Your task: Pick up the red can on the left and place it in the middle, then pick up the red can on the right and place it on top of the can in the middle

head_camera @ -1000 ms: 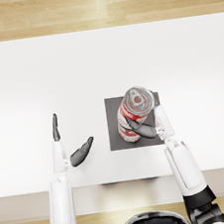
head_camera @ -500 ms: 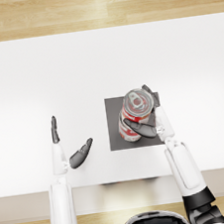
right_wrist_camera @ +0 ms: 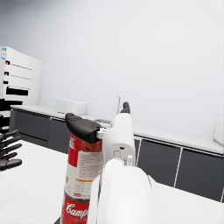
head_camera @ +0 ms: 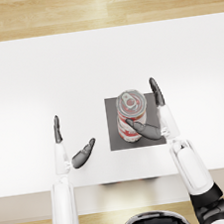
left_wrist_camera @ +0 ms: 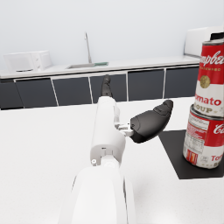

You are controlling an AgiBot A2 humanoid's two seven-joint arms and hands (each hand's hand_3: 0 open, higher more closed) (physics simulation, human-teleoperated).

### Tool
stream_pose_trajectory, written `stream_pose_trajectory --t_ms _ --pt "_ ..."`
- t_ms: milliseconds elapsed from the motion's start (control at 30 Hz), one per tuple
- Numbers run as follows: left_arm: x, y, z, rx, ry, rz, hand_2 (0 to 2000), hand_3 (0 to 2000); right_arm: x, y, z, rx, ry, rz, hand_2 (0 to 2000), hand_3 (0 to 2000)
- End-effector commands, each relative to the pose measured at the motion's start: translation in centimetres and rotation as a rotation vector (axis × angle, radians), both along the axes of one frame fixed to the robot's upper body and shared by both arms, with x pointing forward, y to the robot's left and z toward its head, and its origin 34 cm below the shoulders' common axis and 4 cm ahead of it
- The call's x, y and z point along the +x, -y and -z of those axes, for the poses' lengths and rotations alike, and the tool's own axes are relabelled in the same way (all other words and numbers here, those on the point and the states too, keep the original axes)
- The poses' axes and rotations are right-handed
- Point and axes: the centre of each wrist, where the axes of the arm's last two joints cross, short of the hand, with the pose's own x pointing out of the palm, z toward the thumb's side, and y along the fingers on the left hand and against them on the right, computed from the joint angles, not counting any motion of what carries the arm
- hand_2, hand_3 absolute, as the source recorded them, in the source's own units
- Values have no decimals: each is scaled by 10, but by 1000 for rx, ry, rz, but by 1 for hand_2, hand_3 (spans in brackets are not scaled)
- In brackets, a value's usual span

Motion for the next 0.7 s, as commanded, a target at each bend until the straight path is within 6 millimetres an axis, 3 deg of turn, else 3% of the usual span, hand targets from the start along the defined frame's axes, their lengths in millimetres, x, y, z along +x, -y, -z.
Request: stream_pose_trajectory --t_ms 33,167,267,400,500,600,700 --pt "2 0 -23 -4 86 -1 0 0 -14 14 -37 92 139 33 0 0" --pt "8 -6 -48 -10 178 -26 0 0 -28 45 -67 191 264 123 0 0" --pt "9 -14 -65 -13 237 -56 0 0 -36 70 -75 243 313 208 0 0" --pt "17 -27 -80 -17 284 -101 0 0 -38 102 -68 277 338 302 0 0" --pt "17 -35 -86 -22 307 -131 0 0 -39 116 -60 277 520 321 0 0" --pt "15 -31 -77 -24 276 -118 0 0 -36 120 -46 279 540 328 0 0" --pt "15 -32 -78 -26 278 -124 0 0 -36 116 -47 270 571 306 0 0"
